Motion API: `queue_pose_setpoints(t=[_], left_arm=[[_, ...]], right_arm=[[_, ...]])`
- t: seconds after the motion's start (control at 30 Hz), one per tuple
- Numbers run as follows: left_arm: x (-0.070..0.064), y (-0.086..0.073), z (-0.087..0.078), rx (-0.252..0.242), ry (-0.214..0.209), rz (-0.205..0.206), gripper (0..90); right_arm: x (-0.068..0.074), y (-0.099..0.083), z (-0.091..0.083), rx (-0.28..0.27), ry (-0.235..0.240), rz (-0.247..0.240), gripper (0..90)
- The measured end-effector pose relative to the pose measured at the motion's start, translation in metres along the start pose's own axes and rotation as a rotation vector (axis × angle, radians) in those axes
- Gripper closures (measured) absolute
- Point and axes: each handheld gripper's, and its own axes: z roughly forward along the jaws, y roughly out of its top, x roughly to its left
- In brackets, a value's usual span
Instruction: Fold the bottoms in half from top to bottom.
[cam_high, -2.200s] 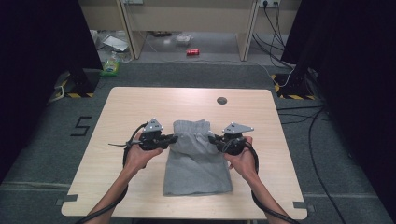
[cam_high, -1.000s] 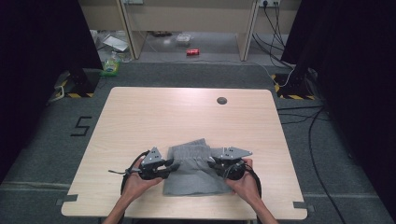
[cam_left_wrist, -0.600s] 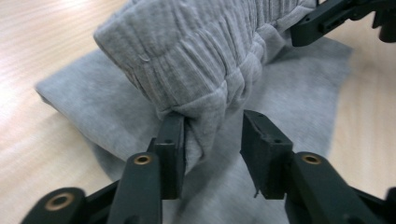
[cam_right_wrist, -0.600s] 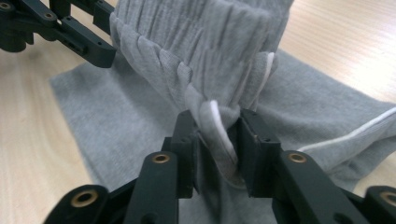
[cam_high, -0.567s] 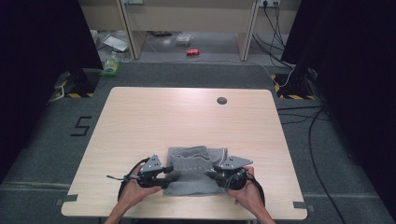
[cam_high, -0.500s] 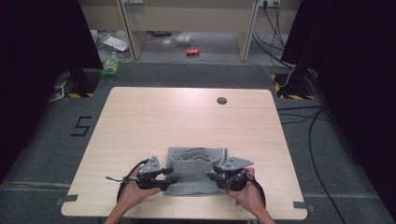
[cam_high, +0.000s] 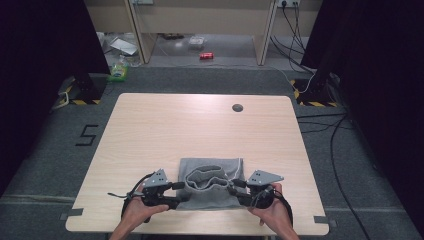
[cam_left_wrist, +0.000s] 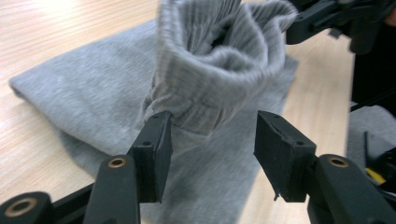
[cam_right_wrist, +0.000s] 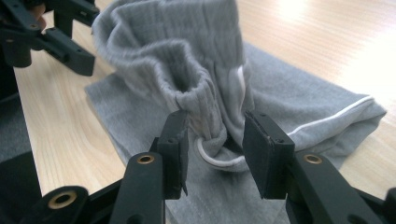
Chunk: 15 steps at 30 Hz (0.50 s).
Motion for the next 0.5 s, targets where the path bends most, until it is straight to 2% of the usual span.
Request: queue_pose_setpoints(t=[0.17, 0.3, 0.33, 0.4, 0.5], left_arm=[[-0.002, 0.004, -0.004, -0.016, -0.013, -0.003, 45.2], [-0.001, 0.008, -0.011, -0.058, -0.032, -0.037, 45.0], [0.0, 0.01, -0.013, -0.074, -0.03, -0.052, 45.0], [0.0, 0.012, -0.015, -0.084, -0.019, -0.056, 45.1], [0.0, 0.015, -0.017, -0.102, 0.014, -0.071, 45.0]], right_arm=[[-0.002, 0.005, -0.005, -0.029, 0.002, 0.014, 60.7], [-0.002, 0.011, -0.013, -0.066, -0.003, 0.028, 60.1], [-0.002, 0.013, -0.014, -0.075, -0.008, 0.027, 60.0], [-0.003, 0.017, -0.016, -0.09, -0.015, 0.031, 59.5], [-0.002, 0.022, -0.015, -0.091, -0.031, 0.027, 59.0]])
